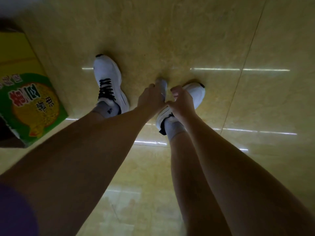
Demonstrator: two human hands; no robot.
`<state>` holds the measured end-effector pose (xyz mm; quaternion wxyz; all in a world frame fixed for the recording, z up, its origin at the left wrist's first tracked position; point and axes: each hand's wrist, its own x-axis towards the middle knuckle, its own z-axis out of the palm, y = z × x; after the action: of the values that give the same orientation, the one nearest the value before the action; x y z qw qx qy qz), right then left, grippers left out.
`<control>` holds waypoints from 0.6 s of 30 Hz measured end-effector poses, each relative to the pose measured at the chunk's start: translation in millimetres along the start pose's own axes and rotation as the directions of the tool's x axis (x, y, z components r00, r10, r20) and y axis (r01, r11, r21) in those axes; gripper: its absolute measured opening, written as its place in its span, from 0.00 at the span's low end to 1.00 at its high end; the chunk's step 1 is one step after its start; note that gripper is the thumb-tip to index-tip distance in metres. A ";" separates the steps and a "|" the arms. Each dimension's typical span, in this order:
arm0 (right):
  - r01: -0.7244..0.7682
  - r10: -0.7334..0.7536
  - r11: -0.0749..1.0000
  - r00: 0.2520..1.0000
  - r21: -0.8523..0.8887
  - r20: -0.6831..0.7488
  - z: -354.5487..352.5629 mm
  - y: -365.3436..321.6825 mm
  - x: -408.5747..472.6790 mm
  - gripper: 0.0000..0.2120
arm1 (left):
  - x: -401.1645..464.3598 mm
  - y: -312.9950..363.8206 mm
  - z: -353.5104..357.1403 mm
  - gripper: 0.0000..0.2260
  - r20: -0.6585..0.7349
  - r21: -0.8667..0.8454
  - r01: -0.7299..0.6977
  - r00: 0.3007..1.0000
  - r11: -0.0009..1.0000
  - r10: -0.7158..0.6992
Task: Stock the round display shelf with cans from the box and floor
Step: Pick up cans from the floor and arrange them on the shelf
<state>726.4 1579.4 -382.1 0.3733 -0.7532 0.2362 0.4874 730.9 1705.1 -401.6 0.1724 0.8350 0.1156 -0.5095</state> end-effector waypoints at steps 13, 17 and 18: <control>0.165 -0.172 0.981 0.983 -0.104 -0.061 -47.5 -75.2 -83.6 0.25 | -82.1 22.4 -158.9 0.16 0.068 -0.318 -0.043 0.995 0.947 0.068; 0.315 -0.326 0.942 0.940 -0.115 -0.097 -82.9 -145.0 -138.3 0.27 | -151.0 53.0 -248.0 0.17 0.067 -0.424 -0.042 0.995 0.905 0.077; 0.349 -0.361 0.930 0.927 -0.117 -0.101 -95.2 -166.0 -155.2 0.27 | -171.6 63.9 -272.6 0.16 0.060 -0.410 -0.047 0.995 0.911 0.078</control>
<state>834.9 1603.9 -162.3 0.4034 -0.8289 0.0941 0.3760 897.6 1754.4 -123.0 0.3633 0.7642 0.1861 -0.4994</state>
